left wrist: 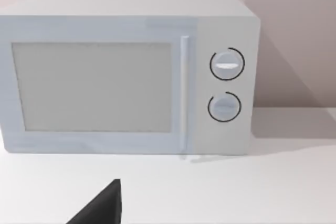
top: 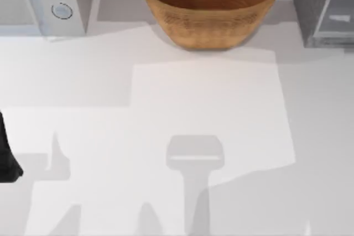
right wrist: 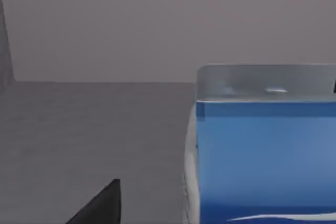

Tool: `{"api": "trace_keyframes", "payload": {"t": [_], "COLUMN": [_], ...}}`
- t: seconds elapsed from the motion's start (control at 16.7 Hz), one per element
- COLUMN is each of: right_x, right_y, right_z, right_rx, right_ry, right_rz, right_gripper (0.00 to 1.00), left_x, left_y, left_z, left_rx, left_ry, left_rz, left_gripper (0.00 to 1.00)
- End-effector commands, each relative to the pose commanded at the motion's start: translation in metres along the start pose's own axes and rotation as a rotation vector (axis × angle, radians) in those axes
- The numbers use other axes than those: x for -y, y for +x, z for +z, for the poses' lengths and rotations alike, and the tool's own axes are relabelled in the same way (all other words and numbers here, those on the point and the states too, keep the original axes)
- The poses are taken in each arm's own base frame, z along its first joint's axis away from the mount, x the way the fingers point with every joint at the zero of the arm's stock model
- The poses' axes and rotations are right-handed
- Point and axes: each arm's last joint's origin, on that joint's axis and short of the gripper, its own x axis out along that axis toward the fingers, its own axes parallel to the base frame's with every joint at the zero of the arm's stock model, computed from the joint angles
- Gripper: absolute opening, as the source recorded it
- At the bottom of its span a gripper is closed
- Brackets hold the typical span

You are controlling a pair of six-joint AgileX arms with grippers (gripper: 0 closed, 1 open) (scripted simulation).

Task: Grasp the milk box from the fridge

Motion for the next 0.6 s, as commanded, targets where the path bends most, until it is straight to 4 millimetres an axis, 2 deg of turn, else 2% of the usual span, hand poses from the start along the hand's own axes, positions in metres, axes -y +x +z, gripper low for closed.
{"api": "trace_keyframes", "payload": {"t": [0.18, 0.42, 0.6], "right_x": [-0.001, -0.002, -0.002], "right_y": [0.017, 0.019, 0.019], "right_z": [0.0, 0.0, 0.0], "right_rx": [-0.004, -0.006, -0.006], "right_ry": [0.001, 0.001, 0.001], "right_rz": [0.0, 0.0, 0.0], "right_gripper": [1.0, 1.0, 0.77], "left_x": [0.0, 0.0, 0.0], "left_y": [0.0, 0.0, 0.0], "left_z": [0.0, 0.0, 0.0], "left_rx": [0.0, 0.0, 0.0], "left_ry": [0.0, 0.0, 0.0], "left_rz": [0.0, 0.0, 0.0], "left_gripper": [1.0, 1.0, 1.0]}}
